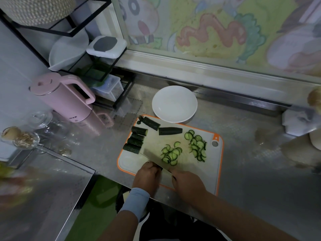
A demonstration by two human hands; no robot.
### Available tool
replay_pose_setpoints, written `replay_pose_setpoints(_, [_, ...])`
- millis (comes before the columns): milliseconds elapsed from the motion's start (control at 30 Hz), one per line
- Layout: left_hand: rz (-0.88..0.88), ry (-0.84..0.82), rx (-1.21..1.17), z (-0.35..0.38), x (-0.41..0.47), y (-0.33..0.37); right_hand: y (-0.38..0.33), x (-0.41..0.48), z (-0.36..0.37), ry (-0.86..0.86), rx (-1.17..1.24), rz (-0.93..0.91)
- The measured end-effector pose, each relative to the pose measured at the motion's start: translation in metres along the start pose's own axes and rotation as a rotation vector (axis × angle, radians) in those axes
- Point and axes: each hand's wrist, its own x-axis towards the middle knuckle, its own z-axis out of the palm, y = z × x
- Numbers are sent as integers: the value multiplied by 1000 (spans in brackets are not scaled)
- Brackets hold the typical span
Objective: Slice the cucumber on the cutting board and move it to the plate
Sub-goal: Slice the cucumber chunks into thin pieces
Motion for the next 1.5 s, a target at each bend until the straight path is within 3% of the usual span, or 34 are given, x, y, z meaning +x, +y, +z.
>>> replay_pose_setpoints(200, [-25,-32,62,3,0,-3,-2,-8,-3,71,5,-51])
replay_pose_setpoints(1100, [-61,63,-73,7,-4,-4,-9,5,3,-63,-88,-15])
replay_pose_setpoints(1267, [-59,35,-30,6,-4,-4,-7,-5,3,42,-138,-44])
replay_pose_setpoints(1500, [-59,44,-31,9,-5,-5,7,-23,-1,57,-13,-12])
